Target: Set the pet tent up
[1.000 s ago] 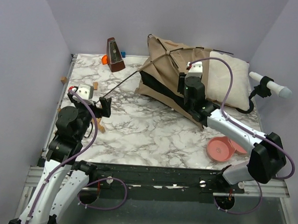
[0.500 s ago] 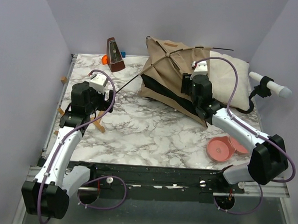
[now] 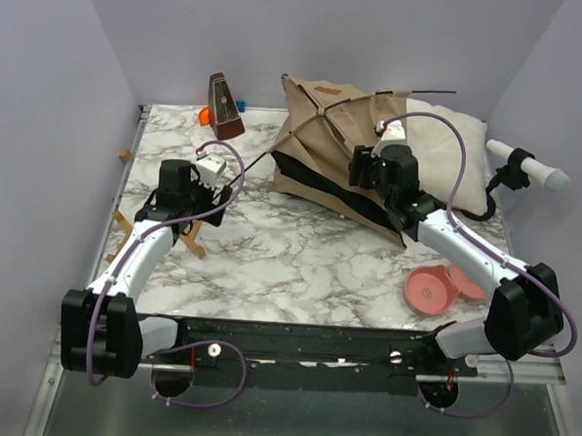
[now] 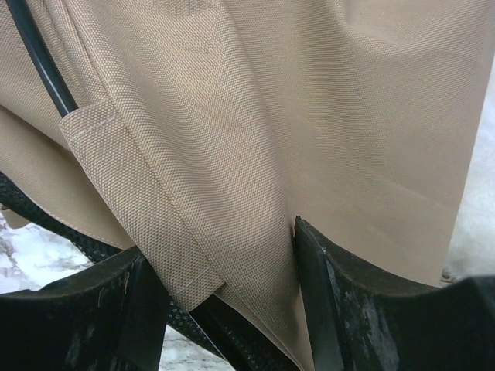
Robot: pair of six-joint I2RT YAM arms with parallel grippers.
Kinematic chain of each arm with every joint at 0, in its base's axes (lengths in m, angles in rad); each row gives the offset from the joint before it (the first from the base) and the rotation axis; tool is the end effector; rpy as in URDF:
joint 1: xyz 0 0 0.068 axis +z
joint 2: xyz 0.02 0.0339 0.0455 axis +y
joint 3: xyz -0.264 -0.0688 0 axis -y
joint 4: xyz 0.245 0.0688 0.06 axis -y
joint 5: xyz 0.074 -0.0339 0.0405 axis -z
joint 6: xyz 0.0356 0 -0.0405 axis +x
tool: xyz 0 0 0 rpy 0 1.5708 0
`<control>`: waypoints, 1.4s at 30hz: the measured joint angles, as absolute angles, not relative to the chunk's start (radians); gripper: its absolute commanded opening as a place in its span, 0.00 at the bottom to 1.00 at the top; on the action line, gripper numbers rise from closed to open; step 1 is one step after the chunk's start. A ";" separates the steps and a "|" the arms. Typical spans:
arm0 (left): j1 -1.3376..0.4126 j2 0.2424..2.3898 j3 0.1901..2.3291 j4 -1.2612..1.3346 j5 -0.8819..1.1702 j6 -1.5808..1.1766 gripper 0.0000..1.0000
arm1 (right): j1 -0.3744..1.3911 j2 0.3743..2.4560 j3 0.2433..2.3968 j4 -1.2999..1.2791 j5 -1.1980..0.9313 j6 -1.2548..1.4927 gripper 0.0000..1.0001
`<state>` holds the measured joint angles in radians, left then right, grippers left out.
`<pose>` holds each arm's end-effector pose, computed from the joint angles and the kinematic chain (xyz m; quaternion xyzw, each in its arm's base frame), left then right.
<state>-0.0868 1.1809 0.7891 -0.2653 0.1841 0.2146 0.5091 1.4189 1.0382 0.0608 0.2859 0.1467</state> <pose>0.2538 -0.0286 0.2530 0.1743 0.8774 -0.0543 0.4436 0.2952 0.1533 0.3051 -0.0626 0.8043 0.0773 0.5858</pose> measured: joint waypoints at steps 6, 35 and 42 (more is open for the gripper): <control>-0.087 1.240 0.789 -0.232 0.168 0.245 0.88 | 0.502 1.419 1.036 0.058 0.239 0.160 0.68; -0.202 1.259 0.932 -0.450 0.223 0.181 0.00 | 0.476 1.308 1.099 -0.091 0.194 0.195 1.00; -0.228 1.260 1.001 -0.526 0.294 0.083 0.00 | 0.476 1.185 1.159 -0.094 0.134 0.141 0.94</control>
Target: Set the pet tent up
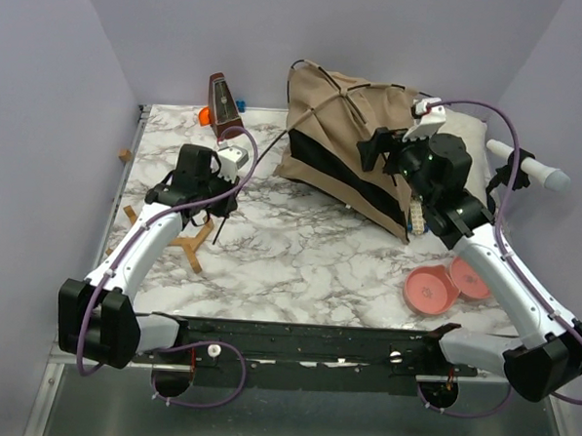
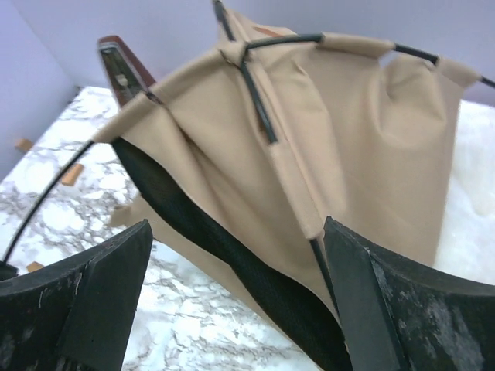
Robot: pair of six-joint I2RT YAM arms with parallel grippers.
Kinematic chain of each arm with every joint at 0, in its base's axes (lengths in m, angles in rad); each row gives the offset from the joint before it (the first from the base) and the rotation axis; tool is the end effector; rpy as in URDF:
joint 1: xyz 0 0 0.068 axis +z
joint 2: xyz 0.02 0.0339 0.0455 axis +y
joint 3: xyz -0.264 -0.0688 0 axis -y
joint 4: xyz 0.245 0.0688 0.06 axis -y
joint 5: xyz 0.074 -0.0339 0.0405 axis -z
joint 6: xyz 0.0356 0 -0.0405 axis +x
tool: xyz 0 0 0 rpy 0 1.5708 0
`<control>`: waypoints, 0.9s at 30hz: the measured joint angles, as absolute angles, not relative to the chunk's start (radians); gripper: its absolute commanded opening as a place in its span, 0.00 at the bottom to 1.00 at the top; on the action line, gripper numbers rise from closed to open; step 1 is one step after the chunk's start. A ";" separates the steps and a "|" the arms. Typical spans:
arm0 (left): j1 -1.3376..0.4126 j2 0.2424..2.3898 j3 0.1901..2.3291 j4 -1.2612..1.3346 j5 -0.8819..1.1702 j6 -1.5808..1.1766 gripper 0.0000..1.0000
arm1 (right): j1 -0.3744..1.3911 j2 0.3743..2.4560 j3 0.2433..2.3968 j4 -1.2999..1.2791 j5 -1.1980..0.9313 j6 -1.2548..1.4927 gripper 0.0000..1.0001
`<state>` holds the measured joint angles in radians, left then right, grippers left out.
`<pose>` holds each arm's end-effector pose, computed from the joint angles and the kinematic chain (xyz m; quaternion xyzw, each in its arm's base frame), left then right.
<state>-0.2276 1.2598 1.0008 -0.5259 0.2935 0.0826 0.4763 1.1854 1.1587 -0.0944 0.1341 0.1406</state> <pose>0.2586 -0.0705 0.2837 0.1965 0.8942 -0.1622 0.3680 0.2472 0.1222 0.3984 -0.0810 0.7438 0.1530 0.6455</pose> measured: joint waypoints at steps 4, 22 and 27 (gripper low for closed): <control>-0.252 1.258 1.010 -0.539 0.328 0.030 0.00 | 0.489 1.249 1.229 -0.081 0.061 0.124 0.88; -0.264 1.187 1.010 -0.549 0.395 -0.057 0.00 | 0.790 1.726 1.402 -0.002 0.328 -0.101 0.67; -0.264 1.187 1.010 -0.549 0.408 -0.065 0.00 | 0.789 1.774 1.451 0.053 0.417 -0.165 0.66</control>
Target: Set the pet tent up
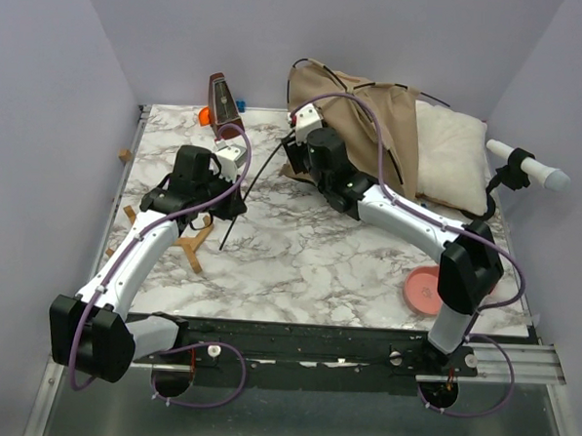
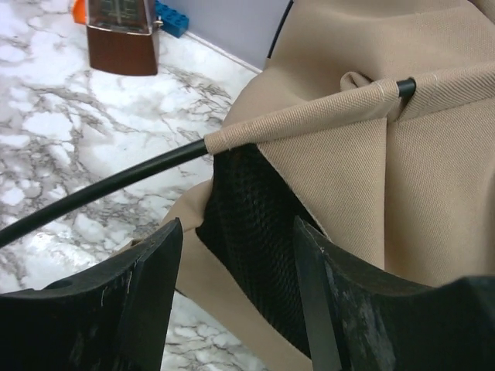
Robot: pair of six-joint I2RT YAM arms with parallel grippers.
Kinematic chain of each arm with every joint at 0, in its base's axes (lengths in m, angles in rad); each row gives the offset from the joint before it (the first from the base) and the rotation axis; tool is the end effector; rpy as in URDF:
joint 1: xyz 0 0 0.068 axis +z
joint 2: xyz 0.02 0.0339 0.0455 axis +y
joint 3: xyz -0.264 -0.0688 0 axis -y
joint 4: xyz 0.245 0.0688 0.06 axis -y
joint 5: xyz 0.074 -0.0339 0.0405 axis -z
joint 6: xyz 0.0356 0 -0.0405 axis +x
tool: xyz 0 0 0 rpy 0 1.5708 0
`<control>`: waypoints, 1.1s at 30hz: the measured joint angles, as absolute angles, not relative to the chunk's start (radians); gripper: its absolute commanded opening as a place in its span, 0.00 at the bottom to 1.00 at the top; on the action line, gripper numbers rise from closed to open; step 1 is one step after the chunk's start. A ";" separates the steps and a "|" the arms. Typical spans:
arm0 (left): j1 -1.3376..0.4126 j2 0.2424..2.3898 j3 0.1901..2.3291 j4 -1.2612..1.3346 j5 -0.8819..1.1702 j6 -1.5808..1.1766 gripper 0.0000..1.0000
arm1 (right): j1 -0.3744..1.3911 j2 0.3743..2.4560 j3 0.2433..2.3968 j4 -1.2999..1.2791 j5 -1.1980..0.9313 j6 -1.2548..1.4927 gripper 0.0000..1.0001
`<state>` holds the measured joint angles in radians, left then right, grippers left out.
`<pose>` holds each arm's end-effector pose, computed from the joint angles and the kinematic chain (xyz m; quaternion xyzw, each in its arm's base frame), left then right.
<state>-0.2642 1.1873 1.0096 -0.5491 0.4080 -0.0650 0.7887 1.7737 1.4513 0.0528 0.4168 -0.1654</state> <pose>0.2402 -0.0796 0.3032 0.1714 0.8807 -0.2480 0.3654 0.3114 0.2930 0.3230 -0.2461 0.7491 0.0250 0.6145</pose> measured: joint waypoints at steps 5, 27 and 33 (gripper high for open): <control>-0.264 1.187 1.010 -0.549 0.416 -0.069 0.00 | 0.788 1.839 1.496 0.076 0.459 -0.204 0.59; -0.276 1.194 0.983 -0.517 0.514 -0.159 0.00 | 0.761 1.699 1.279 0.126 -0.056 -0.179 0.01; -0.278 1.193 0.959 -0.472 0.537 -0.179 0.00 | 0.781 1.676 1.232 0.081 -0.232 -0.117 0.01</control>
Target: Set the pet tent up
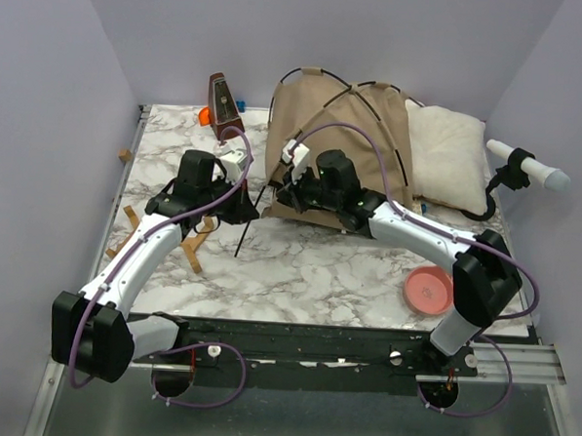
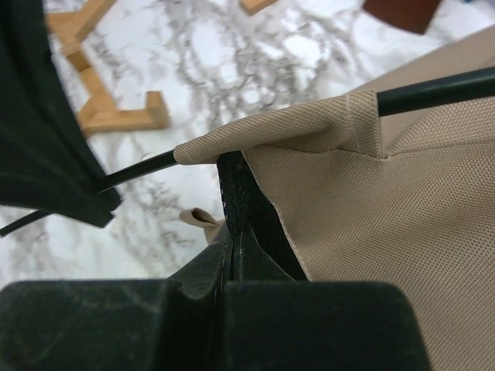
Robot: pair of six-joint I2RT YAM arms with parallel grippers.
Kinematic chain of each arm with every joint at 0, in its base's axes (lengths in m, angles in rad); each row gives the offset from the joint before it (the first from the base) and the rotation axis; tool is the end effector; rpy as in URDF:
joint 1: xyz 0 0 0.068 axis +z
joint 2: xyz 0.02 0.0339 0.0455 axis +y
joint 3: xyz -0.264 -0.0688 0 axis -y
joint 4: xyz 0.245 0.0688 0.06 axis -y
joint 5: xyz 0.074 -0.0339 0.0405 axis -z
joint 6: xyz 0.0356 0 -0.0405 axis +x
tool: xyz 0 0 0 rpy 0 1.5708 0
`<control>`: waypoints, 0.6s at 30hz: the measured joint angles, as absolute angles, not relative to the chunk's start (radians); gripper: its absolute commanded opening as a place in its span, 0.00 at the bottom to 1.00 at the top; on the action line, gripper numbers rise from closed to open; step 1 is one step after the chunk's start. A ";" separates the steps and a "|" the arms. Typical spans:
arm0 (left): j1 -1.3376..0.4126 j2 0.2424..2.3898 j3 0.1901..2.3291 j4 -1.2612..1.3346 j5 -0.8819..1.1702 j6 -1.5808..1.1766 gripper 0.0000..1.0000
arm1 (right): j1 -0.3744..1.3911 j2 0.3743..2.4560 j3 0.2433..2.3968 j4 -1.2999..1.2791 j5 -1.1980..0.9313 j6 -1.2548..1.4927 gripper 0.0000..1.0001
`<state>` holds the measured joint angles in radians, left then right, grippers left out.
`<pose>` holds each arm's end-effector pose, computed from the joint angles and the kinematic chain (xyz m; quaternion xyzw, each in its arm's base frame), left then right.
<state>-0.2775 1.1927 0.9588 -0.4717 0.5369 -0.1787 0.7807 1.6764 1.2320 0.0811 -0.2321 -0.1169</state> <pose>0.2397 -0.0872 0.2926 0.1543 0.8688 -0.3260 0.3393 0.2758 0.2848 0.2863 -0.4140 0.7082 0.2739 0.5021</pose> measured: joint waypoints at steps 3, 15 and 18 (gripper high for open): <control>-0.280 1.182 0.942 -0.437 0.555 -0.194 0.00 | 0.803 1.676 1.228 0.047 -0.281 -0.097 0.00; -0.286 1.164 0.920 -0.359 0.602 -0.230 0.00 | 0.852 1.573 1.172 -0.056 -0.311 0.005 0.73; -0.286 1.164 0.920 -0.322 0.603 -0.235 0.00 | 0.866 1.518 1.174 -0.075 -0.262 0.069 0.86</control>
<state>-0.2855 1.1641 0.9195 -0.3218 0.6025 -0.2348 0.8658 1.5185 1.1740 -0.0746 -0.2619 0.0692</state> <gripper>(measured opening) 0.021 0.756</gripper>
